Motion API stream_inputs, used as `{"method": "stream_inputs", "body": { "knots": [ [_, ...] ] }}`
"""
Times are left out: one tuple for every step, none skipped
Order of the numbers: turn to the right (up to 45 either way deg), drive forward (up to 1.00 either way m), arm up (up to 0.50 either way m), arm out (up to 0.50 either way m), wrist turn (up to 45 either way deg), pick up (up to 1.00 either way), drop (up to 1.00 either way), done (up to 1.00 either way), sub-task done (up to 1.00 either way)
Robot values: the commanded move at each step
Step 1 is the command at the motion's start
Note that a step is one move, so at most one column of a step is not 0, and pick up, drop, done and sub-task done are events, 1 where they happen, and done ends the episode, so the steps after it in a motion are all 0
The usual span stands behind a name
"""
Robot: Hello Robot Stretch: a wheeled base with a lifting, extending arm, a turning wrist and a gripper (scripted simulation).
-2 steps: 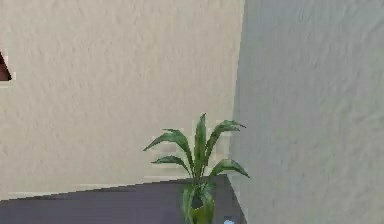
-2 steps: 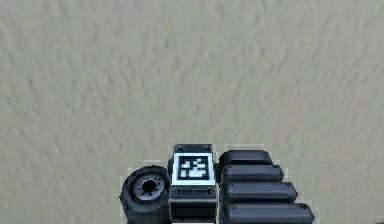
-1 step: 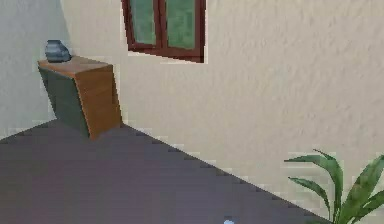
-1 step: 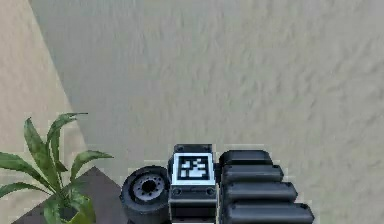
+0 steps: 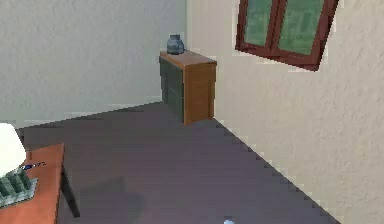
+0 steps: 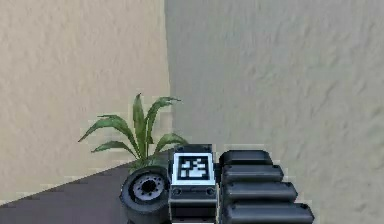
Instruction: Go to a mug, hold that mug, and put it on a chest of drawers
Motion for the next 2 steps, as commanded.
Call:
{"method": "stream_inputs", "body": {
  "knots": [
    [0.0, 0.35, 0.0, 0.0, 0.0, 0.0, 0.0, 0.0, 0.0],
    [-18.0, 0.0, 0.0, 0.0, 0.0, 0.0, 0.0, 0.0, 0.0]
  ]
}}
